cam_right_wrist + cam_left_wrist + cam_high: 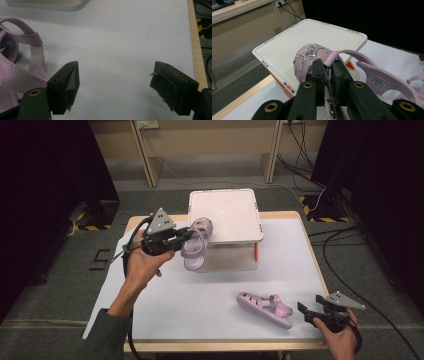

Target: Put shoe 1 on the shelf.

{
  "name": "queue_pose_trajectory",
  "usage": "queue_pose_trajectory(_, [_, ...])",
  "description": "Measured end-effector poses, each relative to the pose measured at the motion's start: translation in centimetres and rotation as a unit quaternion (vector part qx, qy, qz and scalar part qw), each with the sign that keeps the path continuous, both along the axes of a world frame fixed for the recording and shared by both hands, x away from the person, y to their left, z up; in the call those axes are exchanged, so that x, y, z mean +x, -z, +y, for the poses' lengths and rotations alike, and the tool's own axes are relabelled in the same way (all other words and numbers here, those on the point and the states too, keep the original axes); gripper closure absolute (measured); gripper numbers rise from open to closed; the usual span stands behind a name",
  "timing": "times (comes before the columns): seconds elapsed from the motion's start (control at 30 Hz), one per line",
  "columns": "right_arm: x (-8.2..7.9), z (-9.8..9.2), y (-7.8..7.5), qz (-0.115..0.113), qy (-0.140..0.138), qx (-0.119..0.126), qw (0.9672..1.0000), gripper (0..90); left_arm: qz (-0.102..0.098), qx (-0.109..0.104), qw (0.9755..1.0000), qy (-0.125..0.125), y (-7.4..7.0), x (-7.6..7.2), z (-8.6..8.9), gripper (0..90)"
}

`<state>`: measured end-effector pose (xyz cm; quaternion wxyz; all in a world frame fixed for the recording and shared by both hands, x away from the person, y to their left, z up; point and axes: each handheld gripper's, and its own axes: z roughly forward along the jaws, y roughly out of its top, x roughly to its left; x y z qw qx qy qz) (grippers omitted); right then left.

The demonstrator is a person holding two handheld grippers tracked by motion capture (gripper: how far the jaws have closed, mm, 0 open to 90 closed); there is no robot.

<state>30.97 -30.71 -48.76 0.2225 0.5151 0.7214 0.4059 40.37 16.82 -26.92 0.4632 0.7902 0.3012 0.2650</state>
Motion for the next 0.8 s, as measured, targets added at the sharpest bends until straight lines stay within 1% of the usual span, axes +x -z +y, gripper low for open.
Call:
queue_pose_trajectory(0.03, [0.0, 0.0, 0.0, 0.000, 0.000, 0.001, 1.0000, 22.8, 0.000, 0.004, 1.0000, -0.001, -0.1, 1.1, -0.5, 81.6])
queue_pose_trajectory(0.07, [0.0, 0.0, 0.0, 0.001, -0.001, 0.002, 1.0000, 22.8, -0.002, 0.005, 1.0000, -0.002, -0.2, 1.6, -0.7, 81.6])
queue_pose_trajectory(0.1, [0.0, 0.0, 0.0, 0.001, -0.001, 0.002, 1.0000, 22.8, -0.002, 0.005, 1.0000, -0.002, -0.2, 1.6, -0.7, 81.6])
queue_pose_trajectory(0.17, [0.0, 0.0, 0.0, 0.001, -0.002, 0.002, 1.0000, 22.8, -0.003, 0.012, 0.9999, -0.002, -0.3, 2.6, -1.2, 81.6])
queue_pose_trajectory(0.2, [0.0, 0.0, 0.0, 0.001, -0.003, 0.002, 1.0000, 22.8, -0.007, 0.021, 0.9998, -0.003, -0.4, 3.6, -1.7, 81.6])
queue_pose_trajectory(0.23, [0.0, 0.0, 0.0, 0.001, -0.003, 0.002, 1.0000, 22.8, -0.007, 0.021, 0.9998, -0.003, -0.4, 3.6, -1.7, 81.6])
queue_pose_trajectory(0.27, [0.0, 0.0, 0.0, 0.001, -0.004, 0.002, 1.0000, 22.8, -0.009, 0.024, 0.9997, -0.006, -0.4, 4.5, -2.3, 81.6])
queue_pose_trajectory(0.37, [0.0, 0.0, 0.1, 0.001, -0.005, 0.002, 1.0000, 22.8, -0.010, 0.029, 0.9995, -0.008, -0.4, 5.4, -2.9, 81.6])
queue_pose_trajectory(0.5, [0.0, 0.0, 0.0, 0.000, -0.005, 0.003, 1.0000, 22.8, -0.012, 0.040, 0.9990, -0.017, -0.1, 7.0, -3.8, 81.6])
queue_pose_trajectory(0.53, [0.0, 0.0, 0.0, 0.001, -0.005, 0.004, 1.0000, 22.8, -0.015, 0.048, 0.9985, -0.023, 0.1, 7.7, -4.2, 81.6])
queue_pose_trajectory(0.57, [0.0, 0.0, 0.0, 0.001, -0.005, 0.004, 1.0000, 22.8, -0.014, 0.048, 0.9984, -0.027, 0.3, 8.1, -4.4, 81.6])
queue_pose_trajectory(0.6, [0.0, 0.0, 0.0, 0.001, -0.005, 0.004, 1.0000, 22.8, -0.014, 0.048, 0.9984, -0.027, 0.3, 8.1, -4.4, 81.6])
queue_pose_trajectory(0.67, [0.0, 0.0, 0.0, 0.000, -0.006, 0.005, 1.0000, 22.8, -0.009, 0.049, 0.9983, -0.030, 0.5, 8.9, -4.6, 81.6])
queue_pose_trajectory(0.73, [0.0, 0.0, 0.0, 0.000, -0.006, 0.005, 1.0000, 22.8, -0.007, 0.048, 0.9981, -0.039, 0.9, 9.6, -4.8, 81.6])
queue_pose_trajectory(0.8, [0.0, 0.0, 0.0, 0.000, -0.007, 0.006, 1.0000, 22.8, -0.006, 0.055, 0.9975, -0.044, 1.4, 10.4, -4.9, 81.6])
